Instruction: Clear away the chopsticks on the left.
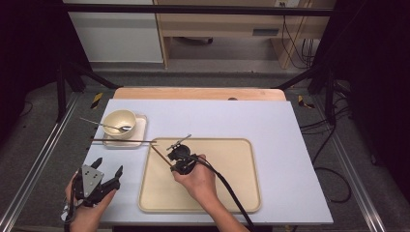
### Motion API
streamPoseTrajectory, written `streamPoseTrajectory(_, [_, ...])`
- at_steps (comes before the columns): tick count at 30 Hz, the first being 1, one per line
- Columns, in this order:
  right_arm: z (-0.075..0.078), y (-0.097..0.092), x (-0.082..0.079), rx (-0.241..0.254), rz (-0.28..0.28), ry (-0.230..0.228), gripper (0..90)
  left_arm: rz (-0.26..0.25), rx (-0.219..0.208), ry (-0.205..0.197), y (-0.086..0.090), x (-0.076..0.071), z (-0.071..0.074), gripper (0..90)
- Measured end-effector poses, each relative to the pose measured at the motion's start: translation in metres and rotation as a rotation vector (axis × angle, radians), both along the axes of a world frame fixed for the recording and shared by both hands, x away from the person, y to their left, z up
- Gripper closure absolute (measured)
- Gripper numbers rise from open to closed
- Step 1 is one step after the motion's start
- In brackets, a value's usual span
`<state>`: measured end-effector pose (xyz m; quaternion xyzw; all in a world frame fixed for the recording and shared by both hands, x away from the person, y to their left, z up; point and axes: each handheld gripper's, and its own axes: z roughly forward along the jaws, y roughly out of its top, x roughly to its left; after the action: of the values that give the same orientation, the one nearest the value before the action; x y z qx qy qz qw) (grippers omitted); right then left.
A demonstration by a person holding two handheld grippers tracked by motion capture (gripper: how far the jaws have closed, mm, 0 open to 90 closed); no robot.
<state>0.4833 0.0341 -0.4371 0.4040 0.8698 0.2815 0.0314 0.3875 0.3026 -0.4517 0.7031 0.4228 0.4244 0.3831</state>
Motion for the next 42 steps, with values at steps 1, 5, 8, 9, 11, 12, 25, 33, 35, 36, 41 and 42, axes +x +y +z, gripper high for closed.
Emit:
streamPoseTrajectory(1, [-0.001, 0.001, 0.001, -0.005, -0.005, 0.002, 85.0, 0.0, 0.001, 0.002, 0.0, 0.0, 0.0, 28.3])
streamPoseTrajectory(5, [-0.005, 0.006, 0.007, -0.02, -0.01, 0.003, 85.0, -0.005, 0.005, 0.001, -0.002, 0.0, -0.001, 28.6])
streamPoseTrajectory(8, [-0.008, 0.007, 0.01, -0.025, -0.015, 0.007, 85.0, -0.008, 0.008, 0.002, -0.003, 0.0, -0.001, 28.7])
streamPoseTrajectory(9, [-0.008, 0.008, 0.011, -0.023, -0.021, 0.012, 85.0, -0.008, 0.008, 0.002, -0.003, 0.0, -0.001, 28.7])
streamPoseTrajectory(11, [-0.009, 0.008, 0.013, -0.023, -0.022, 0.008, 85.0, -0.011, 0.009, 0.006, -0.003, 0.0, -0.001, 28.8])
streamPoseTrajectory(12, [-0.009, 0.008, 0.014, -0.024, -0.025, 0.007, 85.0, -0.01, 0.012, 0.004, -0.004, 0.0, -0.001, 28.8])
streamPoseTrajectory(25, [-0.009, 0.01, 0.016, 0.007, -0.027, -0.009, 79.8, -0.004, 0.014, -0.007, -0.003, 0.0, 0.0, 29.3])
streamPoseTrajectory(33, [0.002, -0.008, 0.001, 0.056, 0.014, -0.054, 90.0, 0.009, 0.013, -0.024, -0.002, -0.001, 0.001, 29.5])
streamPoseTrajectory(35, [0.003, -0.014, -0.004, 0.064, 0.03, -0.052, 90.0, 0.011, 0.009, -0.028, -0.001, -0.001, 0.001, 29.5])
streamPoseTrajectory(36, [0.002, -0.018, -0.007, 0.059, 0.038, -0.059, 90.0, 0.011, 0.009, -0.028, -0.001, -0.001, 0.001, 29.5])
streamPoseTrajectory(41, [-0.001, -0.035, -0.019, 0.072, 0.051, -0.048, 90.0, 0.015, 0.008, -0.03, 0.0, -0.001, 0.0, 29.3])
streamPoseTrajectory(42, [-0.002, -0.038, -0.02, 0.074, 0.05, -0.048, 90.0, 0.016, 0.006, -0.031, 0.0, -0.001, 0.0, 29.2])
